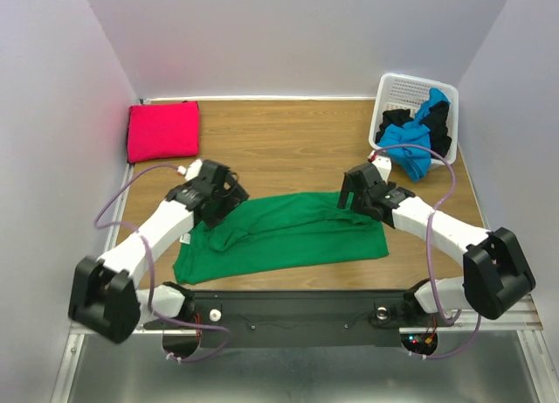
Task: Fold and stack the t-shirts
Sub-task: Fold the tshirt
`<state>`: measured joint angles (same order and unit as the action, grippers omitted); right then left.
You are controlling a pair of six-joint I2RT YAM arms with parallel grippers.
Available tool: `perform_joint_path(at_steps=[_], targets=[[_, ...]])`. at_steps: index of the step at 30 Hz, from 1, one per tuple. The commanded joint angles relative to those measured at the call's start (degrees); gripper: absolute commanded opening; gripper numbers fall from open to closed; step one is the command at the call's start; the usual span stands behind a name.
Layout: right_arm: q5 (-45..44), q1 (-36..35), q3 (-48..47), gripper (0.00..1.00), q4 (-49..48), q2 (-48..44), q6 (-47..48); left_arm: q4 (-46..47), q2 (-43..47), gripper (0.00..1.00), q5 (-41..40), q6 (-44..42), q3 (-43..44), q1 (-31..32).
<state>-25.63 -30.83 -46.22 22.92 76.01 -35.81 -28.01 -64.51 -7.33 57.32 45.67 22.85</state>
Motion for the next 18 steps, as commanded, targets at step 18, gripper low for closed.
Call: perform_joint_path(at_steps=[18], targets=[[3.65, -0.46, -0.28, 1.0, -5.78, 7.4, 1.01, -16.45, -3.62, 0.99, -15.69, 8.76, -3.22, 7.21]])
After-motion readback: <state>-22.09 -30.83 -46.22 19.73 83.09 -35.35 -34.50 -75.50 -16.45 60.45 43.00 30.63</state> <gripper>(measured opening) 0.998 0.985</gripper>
